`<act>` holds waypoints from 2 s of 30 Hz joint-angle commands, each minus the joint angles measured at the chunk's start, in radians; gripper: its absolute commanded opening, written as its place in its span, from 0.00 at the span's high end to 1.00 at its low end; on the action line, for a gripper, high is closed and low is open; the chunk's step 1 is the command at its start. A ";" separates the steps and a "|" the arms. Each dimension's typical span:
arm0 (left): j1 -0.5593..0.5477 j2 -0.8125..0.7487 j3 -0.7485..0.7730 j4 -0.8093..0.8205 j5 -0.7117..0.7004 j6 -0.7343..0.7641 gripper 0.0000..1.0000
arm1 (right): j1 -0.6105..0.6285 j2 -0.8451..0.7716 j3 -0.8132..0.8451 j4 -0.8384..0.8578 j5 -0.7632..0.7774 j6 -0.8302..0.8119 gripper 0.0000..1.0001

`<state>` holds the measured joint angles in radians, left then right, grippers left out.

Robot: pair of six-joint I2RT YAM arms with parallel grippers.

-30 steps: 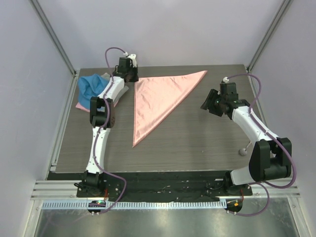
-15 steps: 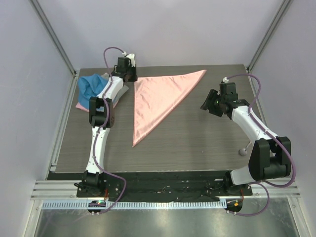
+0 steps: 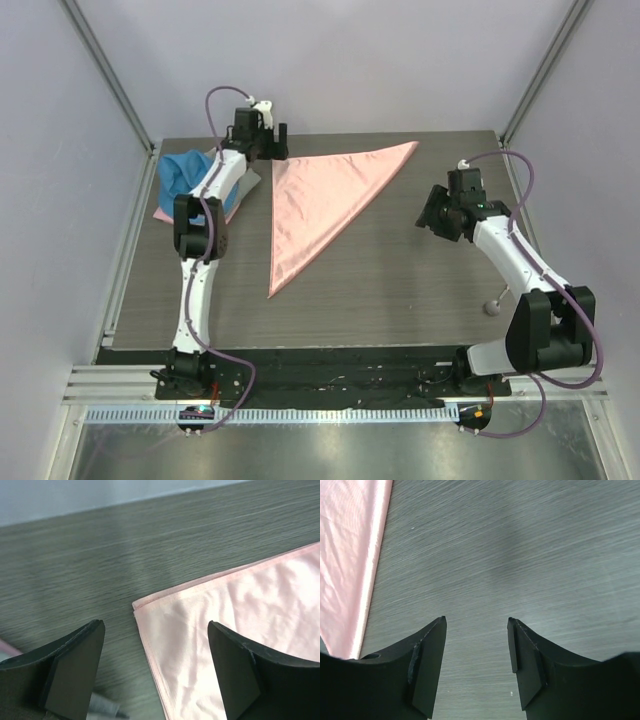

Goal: Fold the napkin, place the utensils inside, and roll it up
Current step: Fold the napkin, then grab a utensil with the right arm

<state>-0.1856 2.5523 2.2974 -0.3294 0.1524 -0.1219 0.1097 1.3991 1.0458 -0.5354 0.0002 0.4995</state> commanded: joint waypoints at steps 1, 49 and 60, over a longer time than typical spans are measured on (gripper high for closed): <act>-0.026 -0.299 -0.027 0.021 -0.036 0.068 0.10 | -0.019 -0.074 0.063 -0.092 0.110 -0.030 0.39; -0.023 -1.138 -0.944 -0.197 -0.071 -0.102 0.02 | -0.622 0.176 -0.151 0.014 0.282 -0.073 0.59; -0.023 -1.132 -0.952 -0.194 -0.082 -0.099 0.02 | -0.631 0.215 -0.165 0.017 0.273 -0.067 0.67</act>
<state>-0.2138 1.4261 1.3167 -0.5537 0.0792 -0.2291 -0.5156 1.5932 0.8879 -0.5381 0.2707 0.4217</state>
